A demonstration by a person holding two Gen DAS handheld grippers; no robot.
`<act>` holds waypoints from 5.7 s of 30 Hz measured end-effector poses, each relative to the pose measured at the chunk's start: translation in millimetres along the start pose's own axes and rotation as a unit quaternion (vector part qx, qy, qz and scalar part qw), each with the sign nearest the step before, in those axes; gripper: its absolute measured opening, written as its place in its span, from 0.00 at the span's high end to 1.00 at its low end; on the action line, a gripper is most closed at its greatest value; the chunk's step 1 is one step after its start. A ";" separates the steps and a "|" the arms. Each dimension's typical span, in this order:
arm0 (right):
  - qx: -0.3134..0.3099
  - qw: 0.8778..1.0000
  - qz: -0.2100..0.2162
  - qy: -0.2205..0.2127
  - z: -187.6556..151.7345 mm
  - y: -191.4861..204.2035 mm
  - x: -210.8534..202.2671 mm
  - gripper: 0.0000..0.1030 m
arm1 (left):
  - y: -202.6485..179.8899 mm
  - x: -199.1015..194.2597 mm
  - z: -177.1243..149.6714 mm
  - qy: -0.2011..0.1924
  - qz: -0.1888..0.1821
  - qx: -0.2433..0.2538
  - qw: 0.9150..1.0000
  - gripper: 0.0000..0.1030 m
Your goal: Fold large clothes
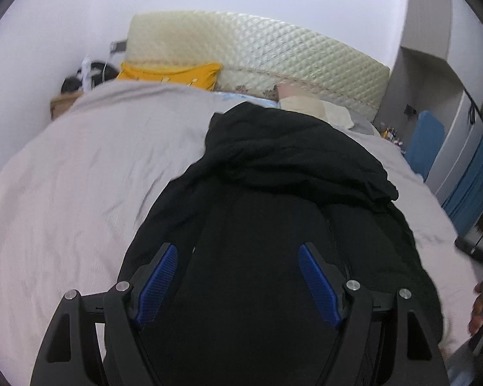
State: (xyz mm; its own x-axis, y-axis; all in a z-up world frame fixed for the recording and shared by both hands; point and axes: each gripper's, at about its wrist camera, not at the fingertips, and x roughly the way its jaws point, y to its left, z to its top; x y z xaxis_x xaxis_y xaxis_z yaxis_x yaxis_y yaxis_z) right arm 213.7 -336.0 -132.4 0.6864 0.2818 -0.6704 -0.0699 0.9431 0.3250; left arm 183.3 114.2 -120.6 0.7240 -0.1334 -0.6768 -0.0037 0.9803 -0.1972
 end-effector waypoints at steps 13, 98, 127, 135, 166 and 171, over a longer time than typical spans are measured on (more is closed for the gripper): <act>0.269 0.950 -0.040 0.150 -48.7 -110.6 41.5 0.07 | 95.2 29.5 -5.0 0.124 -0.030 -0.112 0.985 0.25; 0.196 0.932 0.290 -0.097 -55.3 -46.0 -209.9 0.95 | 89.5 -248.3 30.2 0.046 -0.270 -0.059 0.960 0.96; 0.303 0.931 0.203 -0.025 31.5 -95.6 -107.1 0.94 | 33.9 -113.9 141.2 0.126 -0.186 -0.075 0.972 0.95; 0.371 0.914 0.156 0.050 58.8 -124.4 8.0 0.94 | 39.5 11.9 159.1 0.179 -0.119 -0.126 0.968 0.94; 0.398 0.896 0.171 0.101 46.5 -144.8 42.3 0.31 | 61.3 57.8 134.1 0.242 -0.115 -0.209 0.941 0.67; 0.311 0.941 0.117 0.066 63.3 -122.7 -20.0 0.31 | 73.2 -22.0 141.6 0.154 -0.051 -0.186 0.969 0.19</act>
State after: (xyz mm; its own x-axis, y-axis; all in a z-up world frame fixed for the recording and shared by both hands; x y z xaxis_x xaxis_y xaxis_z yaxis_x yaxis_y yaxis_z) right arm 254.4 -468.5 -116.6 0.6057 0.5268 -0.5963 0.2582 0.5787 0.7736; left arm 264.8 209.4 -19.6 0.4943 -0.3199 -0.8083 -0.2319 0.8476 -0.4772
